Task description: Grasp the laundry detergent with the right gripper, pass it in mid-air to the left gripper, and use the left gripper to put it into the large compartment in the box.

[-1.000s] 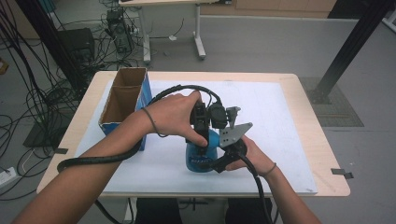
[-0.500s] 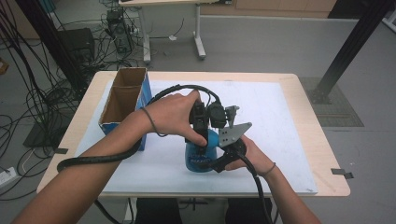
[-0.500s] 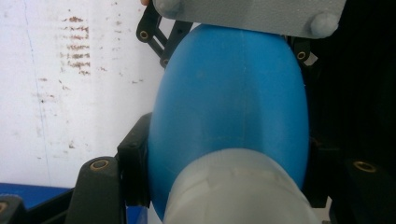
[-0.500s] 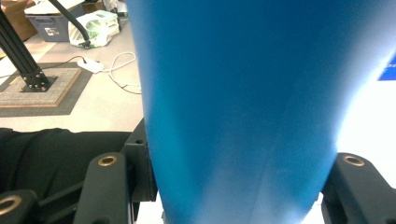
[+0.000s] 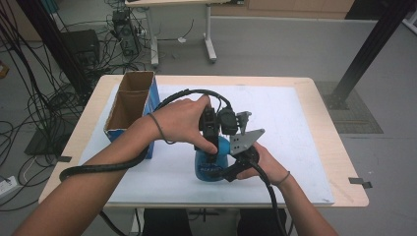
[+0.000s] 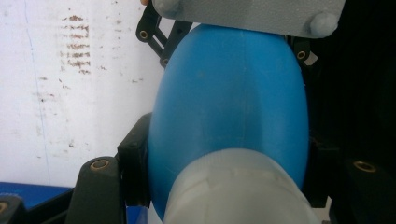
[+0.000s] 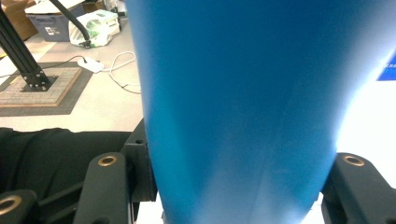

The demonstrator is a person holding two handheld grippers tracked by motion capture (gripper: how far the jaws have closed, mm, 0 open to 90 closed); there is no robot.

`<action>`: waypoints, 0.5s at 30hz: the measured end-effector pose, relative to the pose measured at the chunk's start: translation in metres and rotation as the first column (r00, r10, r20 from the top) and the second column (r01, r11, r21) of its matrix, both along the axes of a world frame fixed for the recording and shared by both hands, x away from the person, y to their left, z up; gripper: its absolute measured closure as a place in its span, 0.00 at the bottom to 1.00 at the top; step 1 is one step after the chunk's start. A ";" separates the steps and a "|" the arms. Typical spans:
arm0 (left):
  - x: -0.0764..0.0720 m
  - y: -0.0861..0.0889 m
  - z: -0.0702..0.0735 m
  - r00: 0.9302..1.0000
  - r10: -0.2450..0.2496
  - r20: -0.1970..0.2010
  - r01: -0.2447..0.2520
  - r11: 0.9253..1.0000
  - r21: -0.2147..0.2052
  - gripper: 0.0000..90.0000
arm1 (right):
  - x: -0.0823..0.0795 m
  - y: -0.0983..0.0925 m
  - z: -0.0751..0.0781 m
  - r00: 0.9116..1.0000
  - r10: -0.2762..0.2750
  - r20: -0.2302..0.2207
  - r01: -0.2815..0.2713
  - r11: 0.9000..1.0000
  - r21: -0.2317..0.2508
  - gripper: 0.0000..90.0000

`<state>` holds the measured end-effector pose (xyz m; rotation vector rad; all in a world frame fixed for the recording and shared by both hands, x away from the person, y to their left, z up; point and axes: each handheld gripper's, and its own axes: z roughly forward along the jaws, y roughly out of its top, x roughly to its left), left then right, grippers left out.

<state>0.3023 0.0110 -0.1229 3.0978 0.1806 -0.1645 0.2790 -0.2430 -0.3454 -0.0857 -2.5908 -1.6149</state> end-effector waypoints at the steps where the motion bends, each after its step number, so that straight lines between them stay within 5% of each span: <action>1: 0.000 0.000 0.000 1.000 0.000 -0.001 0.000 1.000 0.003 0.41 | 0.000 0.000 0.000 1.000 -0.001 0.000 0.001 1.000 0.002 0.45; 15: -0.002 0.000 0.002 1.000 0.006 0.008 -0.006 1.000 0.002 0.41 | -0.002 -0.001 -0.005 1.000 -0.011 0.006 0.011 1.000 0.025 0.45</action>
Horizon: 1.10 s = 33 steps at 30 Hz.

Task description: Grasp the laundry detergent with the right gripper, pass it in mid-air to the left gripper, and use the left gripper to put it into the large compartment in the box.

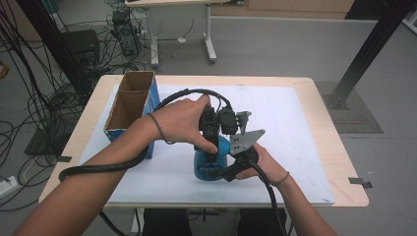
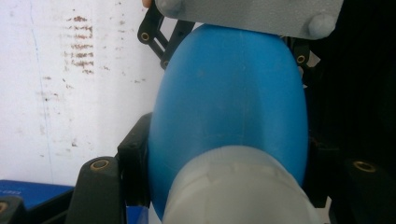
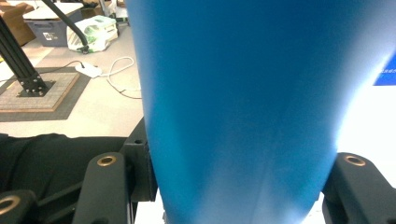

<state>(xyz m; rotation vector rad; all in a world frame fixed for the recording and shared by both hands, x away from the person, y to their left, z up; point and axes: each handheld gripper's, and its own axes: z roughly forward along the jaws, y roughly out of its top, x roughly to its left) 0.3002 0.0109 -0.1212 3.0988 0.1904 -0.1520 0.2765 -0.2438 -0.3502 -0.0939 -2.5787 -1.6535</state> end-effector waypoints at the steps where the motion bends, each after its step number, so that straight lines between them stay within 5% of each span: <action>1: 0.000 0.000 0.000 1.000 0.001 0.001 -0.001 1.000 -0.001 0.41 | 0.000 0.000 -0.001 1.000 0.001 0.000 -0.001 1.000 0.005 0.45; 9: -0.001 -0.001 0.001 1.000 0.010 0.010 -0.010 1.000 -0.001 0.41 | -0.004 -0.004 -0.007 0.999 -0.033 -0.013 0.033 0.999 0.025 0.41; 21: 0.000 -0.001 -0.002 1.000 0.006 -0.005 -0.006 1.000 0.000 0.41 | -0.007 -0.009 -0.018 0.993 -0.093 -0.073 0.096 0.994 0.045 0.12; 33: 0.001 0.004 0.005 1.000 0.027 0.003 -0.027 1.000 -0.015 0.41 | -0.003 -0.012 -0.020 0.996 -0.058 -0.066 0.062 0.995 0.073 0.03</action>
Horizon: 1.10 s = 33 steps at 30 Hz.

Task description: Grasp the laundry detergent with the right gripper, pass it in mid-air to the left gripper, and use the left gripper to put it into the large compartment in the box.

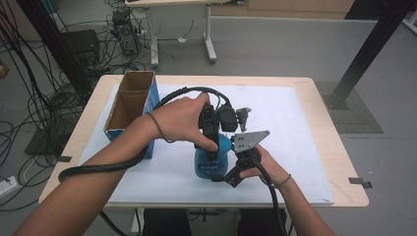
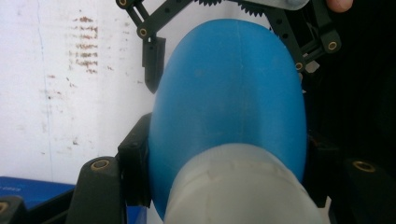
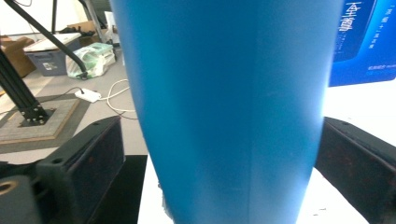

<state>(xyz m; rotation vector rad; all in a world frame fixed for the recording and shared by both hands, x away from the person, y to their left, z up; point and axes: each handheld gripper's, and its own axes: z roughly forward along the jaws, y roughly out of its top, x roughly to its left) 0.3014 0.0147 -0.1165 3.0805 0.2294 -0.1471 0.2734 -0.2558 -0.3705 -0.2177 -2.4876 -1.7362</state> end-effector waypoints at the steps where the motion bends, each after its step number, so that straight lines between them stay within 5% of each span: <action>1: 0.000 0.000 0.000 1.000 0.000 -0.001 0.000 1.000 0.003 0.41 | -0.001 0.000 0.000 1.000 -0.004 0.007 0.004 1.000 0.000 0.02; 24: 0.000 0.001 0.013 1.000 0.005 0.010 -0.005 1.000 -0.008 0.41 | -0.002 -0.006 0.000 0.999 -0.015 0.030 0.015 1.000 0.013 0.01; 33: 0.001 0.008 0.024 1.000 0.023 0.013 -0.023 0.999 -0.045 0.41 | -0.005 -0.014 0.001 0.999 -0.038 0.029 0.038 0.999 0.007 0.01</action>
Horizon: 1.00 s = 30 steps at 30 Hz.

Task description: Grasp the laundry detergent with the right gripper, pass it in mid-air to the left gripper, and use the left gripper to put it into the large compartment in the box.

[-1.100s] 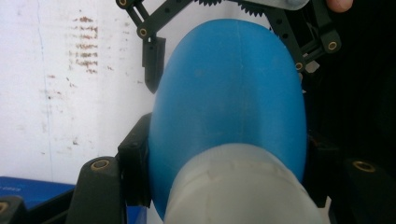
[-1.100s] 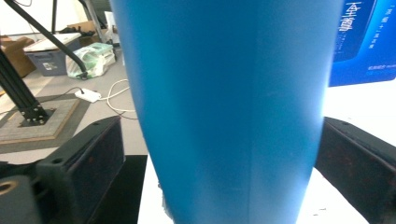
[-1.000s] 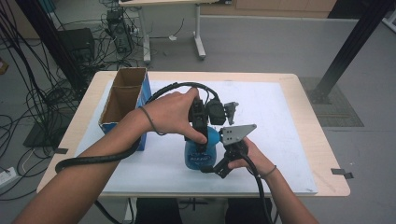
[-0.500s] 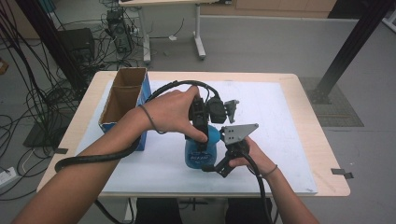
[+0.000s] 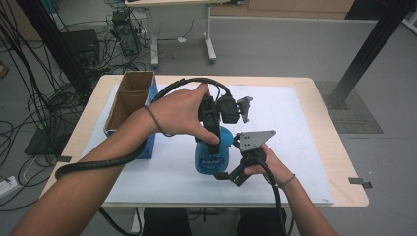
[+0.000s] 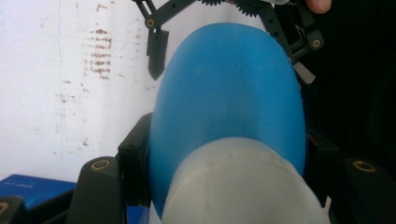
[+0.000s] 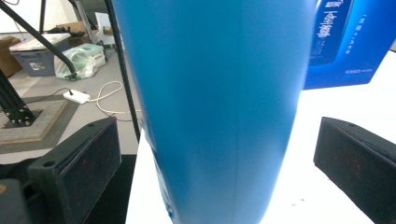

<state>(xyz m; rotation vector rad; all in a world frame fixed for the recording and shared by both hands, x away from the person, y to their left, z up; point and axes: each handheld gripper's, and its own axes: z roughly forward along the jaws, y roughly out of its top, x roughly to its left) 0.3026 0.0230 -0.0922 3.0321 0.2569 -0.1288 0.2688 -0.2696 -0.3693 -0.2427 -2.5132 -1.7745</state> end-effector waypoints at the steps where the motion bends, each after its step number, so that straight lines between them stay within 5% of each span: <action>1: 0.000 0.001 0.001 1.000 0.000 0.001 0.000 1.000 -0.002 0.41 | 0.000 -0.002 0.000 1.000 -0.004 -0.002 0.004 1.000 -0.002 0.01; 9: 0.001 0.003 0.006 1.000 0.028 0.007 -0.028 1.000 -0.012 0.42 | -0.005 -0.014 -0.004 0.999 -0.042 -0.013 0.041 0.999 -0.009 0.01; 19: 0.004 0.007 0.009 0.991 0.130 0.036 -0.130 0.992 -0.005 0.42 | -0.010 -0.030 -0.007 0.996 -0.085 -0.019 0.084 0.996 -0.015 0.01; 30: 0.010 0.012 0.013 0.959 0.275 0.062 -0.275 0.961 -0.013 0.42 | -0.013 -0.039 -0.008 0.992 -0.129 -0.015 0.129 0.991 -0.023 0.01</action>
